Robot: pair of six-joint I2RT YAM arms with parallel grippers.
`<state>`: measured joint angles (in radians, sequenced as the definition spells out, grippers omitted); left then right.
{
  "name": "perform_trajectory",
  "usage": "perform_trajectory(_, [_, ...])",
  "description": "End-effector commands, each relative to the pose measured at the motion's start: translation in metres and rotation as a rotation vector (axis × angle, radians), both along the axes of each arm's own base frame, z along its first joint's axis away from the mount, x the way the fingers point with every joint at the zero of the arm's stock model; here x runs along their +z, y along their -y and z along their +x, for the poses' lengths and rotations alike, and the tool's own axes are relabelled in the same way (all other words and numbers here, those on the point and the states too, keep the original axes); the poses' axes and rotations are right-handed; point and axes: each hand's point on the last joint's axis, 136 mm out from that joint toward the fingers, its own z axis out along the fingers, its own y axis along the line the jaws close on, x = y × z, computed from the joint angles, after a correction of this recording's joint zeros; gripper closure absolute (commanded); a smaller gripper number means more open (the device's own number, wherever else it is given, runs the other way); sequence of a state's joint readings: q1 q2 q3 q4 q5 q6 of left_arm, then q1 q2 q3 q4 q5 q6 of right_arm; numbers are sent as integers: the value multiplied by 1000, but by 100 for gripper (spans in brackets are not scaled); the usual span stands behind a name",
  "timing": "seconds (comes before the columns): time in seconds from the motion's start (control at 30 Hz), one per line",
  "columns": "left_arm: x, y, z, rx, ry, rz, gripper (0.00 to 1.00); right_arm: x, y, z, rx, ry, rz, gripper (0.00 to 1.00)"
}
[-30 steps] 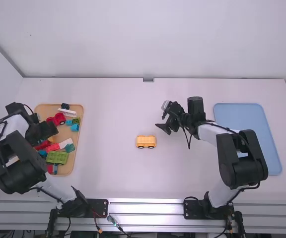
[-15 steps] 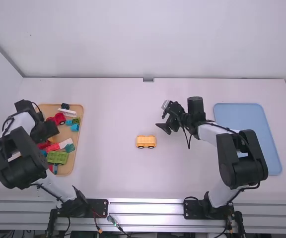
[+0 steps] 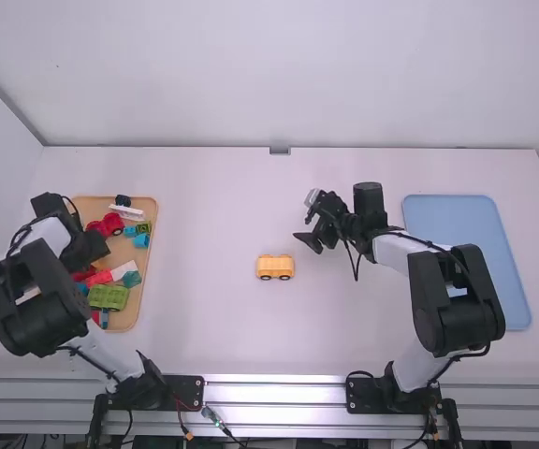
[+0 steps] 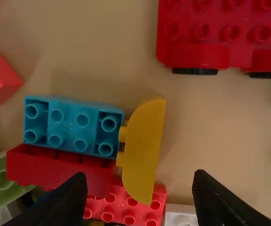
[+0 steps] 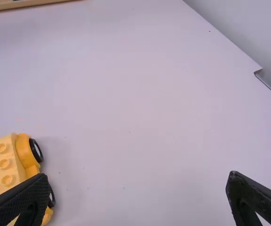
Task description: Assemble lego blocks to make yellow taxi
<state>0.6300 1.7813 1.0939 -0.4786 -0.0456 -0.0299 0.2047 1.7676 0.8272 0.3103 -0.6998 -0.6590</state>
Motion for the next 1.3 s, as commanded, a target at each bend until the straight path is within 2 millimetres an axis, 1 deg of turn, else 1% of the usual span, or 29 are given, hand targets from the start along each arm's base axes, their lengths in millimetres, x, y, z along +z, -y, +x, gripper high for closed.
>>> perform_trajectory(0.0, [-11,10,2,-17,11,-48,41,5,0,-1,0,4,7,1])
perform_trajectory(0.43, [-33,11,-4,-4,-30,-66,43,4,1,-2,-2,-6,7,1])
perform_trajectory(0.53, [-34,13,-6,6,-38,-77,44,4,0,-2,-2,-6,7,1])
perform_trajectory(0.6, [-34,12,-7,24,-40,-71,45,4,0,-2,-2,-6,7,1])
perform_trajectory(0.77, [-29,13,1,14,-9,-92,46,4,0,-2,-2,-5,7,1])
perform_trajectory(0.93, [-24,6,9,14,16,-66,46,2,1,-3,0,-13,4,1])
perform_trajectory(1.17, [-23,4,12,7,29,-56,45,1,1,-4,0,-20,3,1])
perform_trajectory(1.27, [-24,6,10,7,19,-63,45,1,1,-4,0,-19,3,1])
